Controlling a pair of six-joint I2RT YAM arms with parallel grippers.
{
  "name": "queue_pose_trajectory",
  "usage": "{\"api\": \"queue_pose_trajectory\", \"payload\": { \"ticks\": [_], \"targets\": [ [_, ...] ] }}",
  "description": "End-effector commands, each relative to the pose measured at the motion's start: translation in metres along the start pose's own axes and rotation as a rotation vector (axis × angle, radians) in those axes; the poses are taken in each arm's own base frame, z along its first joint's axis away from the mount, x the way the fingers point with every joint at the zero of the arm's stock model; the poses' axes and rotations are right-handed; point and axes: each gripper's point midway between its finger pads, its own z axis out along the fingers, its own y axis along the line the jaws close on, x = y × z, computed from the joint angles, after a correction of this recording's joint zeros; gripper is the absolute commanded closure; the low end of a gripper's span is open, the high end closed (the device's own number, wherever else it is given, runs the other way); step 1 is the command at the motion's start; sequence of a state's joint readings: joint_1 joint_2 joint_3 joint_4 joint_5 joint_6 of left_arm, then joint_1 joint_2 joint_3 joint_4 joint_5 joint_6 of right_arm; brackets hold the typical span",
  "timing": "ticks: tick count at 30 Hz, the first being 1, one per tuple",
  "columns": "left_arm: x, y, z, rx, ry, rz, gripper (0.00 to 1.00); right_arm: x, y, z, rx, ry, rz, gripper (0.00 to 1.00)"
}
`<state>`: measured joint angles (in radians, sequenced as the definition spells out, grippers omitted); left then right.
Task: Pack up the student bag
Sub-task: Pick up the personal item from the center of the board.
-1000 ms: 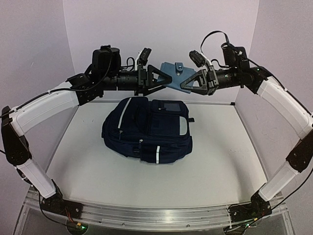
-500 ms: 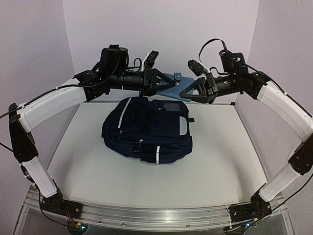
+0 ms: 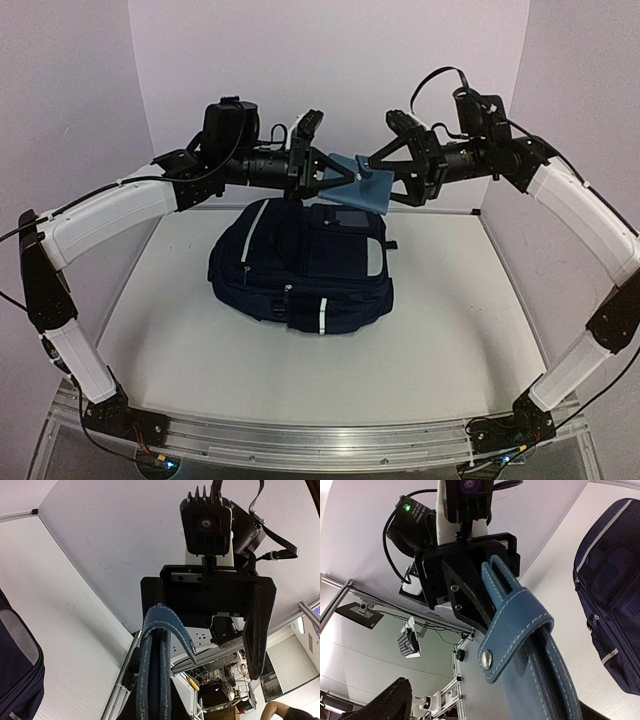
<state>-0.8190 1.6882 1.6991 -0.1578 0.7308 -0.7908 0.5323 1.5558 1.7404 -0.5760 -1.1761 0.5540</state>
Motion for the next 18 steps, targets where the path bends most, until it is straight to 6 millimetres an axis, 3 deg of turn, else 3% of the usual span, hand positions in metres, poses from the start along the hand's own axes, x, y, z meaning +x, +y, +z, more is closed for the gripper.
{"api": "queue_pose_trajectory", "payload": {
  "ticks": [1,6,10,18],
  "targets": [
    [0.000,-0.027,-0.008,0.091,0.018,0.028,1.00,-0.020,0.014,-0.002,-0.034,-0.032,-0.029,0.12],
    [0.004,-0.031,-0.009,0.115,0.043,0.033,1.00,-0.038,-0.012,-0.008,-0.004,-0.062,0.054,0.20],
    [0.004,-0.032,-0.009,0.118,0.043,0.038,1.00,-0.043,-0.015,-0.009,-0.012,-0.069,0.078,0.35],
    [0.004,-0.028,-0.003,0.121,0.060,0.036,1.00,-0.042,-0.018,-0.004,-0.047,-0.071,0.123,0.53]
  ]
}}
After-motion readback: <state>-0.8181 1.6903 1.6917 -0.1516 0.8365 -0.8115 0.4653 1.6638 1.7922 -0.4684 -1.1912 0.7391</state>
